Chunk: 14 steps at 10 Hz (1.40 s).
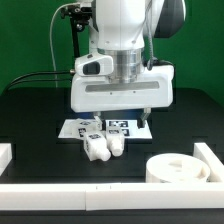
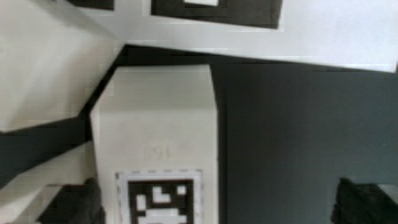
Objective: Assemble stool
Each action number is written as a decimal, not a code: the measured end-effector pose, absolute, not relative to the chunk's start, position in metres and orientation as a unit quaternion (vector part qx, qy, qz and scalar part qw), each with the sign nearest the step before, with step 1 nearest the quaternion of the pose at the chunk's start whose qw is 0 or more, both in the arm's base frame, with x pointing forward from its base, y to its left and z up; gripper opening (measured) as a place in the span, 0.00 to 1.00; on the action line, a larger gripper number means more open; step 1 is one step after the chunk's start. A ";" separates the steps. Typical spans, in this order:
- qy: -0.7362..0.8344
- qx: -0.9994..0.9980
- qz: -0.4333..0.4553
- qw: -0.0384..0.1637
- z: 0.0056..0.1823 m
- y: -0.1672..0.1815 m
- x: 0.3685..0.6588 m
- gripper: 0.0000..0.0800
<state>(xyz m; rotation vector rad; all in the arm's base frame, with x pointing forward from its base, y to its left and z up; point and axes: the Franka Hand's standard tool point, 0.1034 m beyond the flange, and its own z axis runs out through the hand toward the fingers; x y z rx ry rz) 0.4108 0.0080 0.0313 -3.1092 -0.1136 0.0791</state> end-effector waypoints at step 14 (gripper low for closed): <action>-0.058 -0.998 -0.001 0.010 0.033 0.008 0.423 0.81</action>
Offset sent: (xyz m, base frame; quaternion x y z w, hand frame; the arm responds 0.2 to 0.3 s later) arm -0.0022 -0.0017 -0.0026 -0.0010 0.0050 0.0016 1.0000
